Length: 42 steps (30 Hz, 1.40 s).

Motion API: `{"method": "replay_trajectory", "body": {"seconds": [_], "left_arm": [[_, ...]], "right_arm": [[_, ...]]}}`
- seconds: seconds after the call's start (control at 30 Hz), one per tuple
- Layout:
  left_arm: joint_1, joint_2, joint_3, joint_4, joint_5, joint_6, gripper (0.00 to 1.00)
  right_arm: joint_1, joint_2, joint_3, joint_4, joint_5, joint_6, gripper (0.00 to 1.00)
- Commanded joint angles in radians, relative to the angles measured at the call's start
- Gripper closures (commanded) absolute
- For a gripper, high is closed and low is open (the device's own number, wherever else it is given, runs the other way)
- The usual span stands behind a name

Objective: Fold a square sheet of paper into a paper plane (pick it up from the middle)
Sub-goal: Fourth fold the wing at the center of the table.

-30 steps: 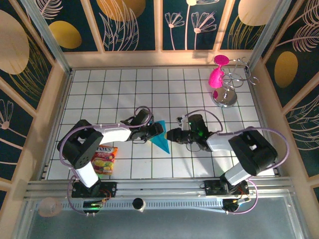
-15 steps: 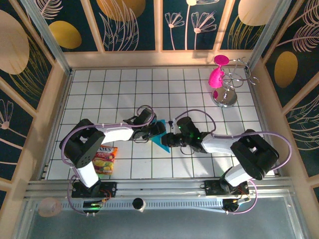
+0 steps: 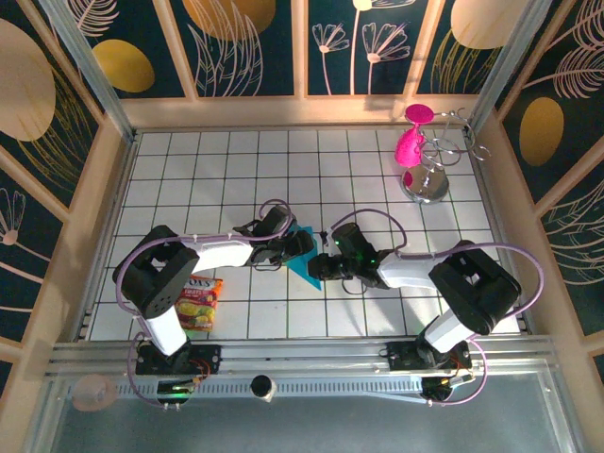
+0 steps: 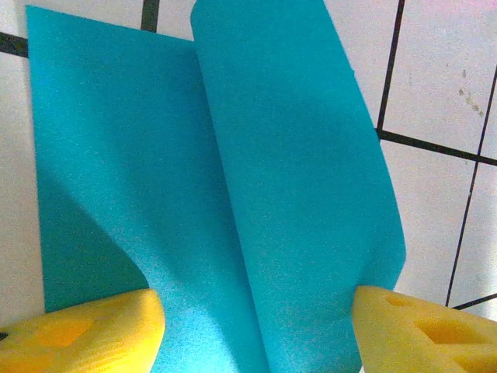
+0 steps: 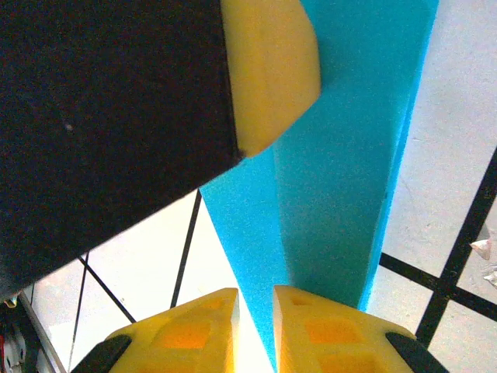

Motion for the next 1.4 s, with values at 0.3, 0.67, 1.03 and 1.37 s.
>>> {"method": "replay_trajectory", "body": {"seconds": [0.3,0.67,1.03,1.37], "left_arm": [[0.013,0.153,-0.102,-0.236,-0.093,0.007,0.35],[0.013,0.158,-0.106,-0.236,-0.09,0.007,0.36],[0.013,0.159,-0.111,-0.234,-0.087,0.001,0.4],[0.013,0.084,-0.061,-0.255,-0.089,0.019,0.4]], "right_arm": [[-0.007,0.042,0.029,0.006,-0.005,-0.014,0.82],[-0.013,0.068,0.035,0.0,-0.006,-0.016,0.82],[-0.011,0.09,0.043,-0.003,-0.016,-0.022,0.83],[-0.013,0.118,0.045,-0.089,-0.011,-0.059,0.86]]}}
